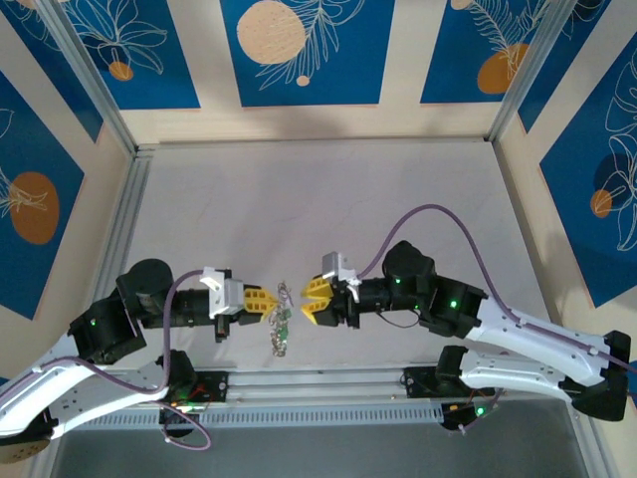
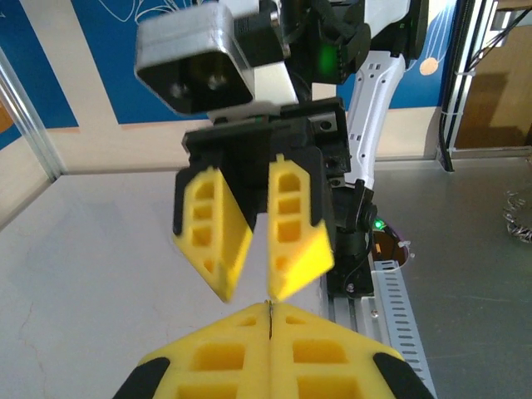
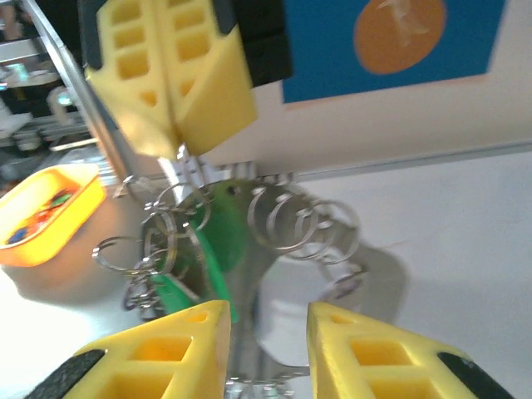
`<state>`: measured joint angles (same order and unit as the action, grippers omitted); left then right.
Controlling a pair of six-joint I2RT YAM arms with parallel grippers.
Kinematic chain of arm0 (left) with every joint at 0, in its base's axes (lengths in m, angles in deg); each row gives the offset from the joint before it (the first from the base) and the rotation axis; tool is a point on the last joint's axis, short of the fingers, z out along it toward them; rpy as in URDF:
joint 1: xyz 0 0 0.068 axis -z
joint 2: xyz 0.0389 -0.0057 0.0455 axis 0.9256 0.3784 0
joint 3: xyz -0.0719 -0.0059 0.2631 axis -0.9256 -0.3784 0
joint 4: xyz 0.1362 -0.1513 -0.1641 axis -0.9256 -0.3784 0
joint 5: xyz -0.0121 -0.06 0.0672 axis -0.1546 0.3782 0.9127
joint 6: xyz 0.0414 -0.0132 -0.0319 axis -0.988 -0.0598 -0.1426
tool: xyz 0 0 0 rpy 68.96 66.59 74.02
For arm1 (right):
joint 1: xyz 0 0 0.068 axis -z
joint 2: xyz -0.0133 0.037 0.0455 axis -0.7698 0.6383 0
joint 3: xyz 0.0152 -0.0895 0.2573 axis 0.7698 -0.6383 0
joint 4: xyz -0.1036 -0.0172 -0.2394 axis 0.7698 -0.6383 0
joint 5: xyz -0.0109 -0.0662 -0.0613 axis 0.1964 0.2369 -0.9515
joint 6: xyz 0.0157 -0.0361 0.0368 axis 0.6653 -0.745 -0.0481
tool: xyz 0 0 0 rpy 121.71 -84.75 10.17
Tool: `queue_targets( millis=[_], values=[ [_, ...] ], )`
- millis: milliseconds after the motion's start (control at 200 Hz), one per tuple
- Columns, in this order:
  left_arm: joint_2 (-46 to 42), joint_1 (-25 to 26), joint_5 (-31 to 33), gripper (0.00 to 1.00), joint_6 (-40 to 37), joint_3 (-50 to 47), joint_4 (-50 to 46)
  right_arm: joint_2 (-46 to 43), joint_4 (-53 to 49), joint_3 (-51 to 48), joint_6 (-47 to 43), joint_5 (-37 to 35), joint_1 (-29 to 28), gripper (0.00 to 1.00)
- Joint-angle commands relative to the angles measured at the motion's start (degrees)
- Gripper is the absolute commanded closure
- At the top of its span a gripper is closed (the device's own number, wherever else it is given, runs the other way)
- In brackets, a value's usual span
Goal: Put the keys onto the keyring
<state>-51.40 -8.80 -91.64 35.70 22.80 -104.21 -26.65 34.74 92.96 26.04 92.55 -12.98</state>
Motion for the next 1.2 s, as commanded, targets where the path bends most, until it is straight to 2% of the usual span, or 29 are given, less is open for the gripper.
queue_targets(
  millis=[0, 585, 1190],
  values=[
    [-0.4, 0.4, -1.5, 1.00, 0.4, 0.1, 3.4, -0.7, 2.0, 2.8, 2.4, 7.8, -0.3, 0.69],
    [-0.1, 0.4, -2.9, 1.00, 1.0, -0.6, 4.8, -0.6, 10.5, 1.3, 2.5, 4.9, -0.4, 0.75],
    [0.2, 0.3, -3.4, 1.00, 1.0, -1.2, 5.8, 4.2, 11.6, 2.9, 2.6, 7.9, -0.8, 0.76]
  ],
)
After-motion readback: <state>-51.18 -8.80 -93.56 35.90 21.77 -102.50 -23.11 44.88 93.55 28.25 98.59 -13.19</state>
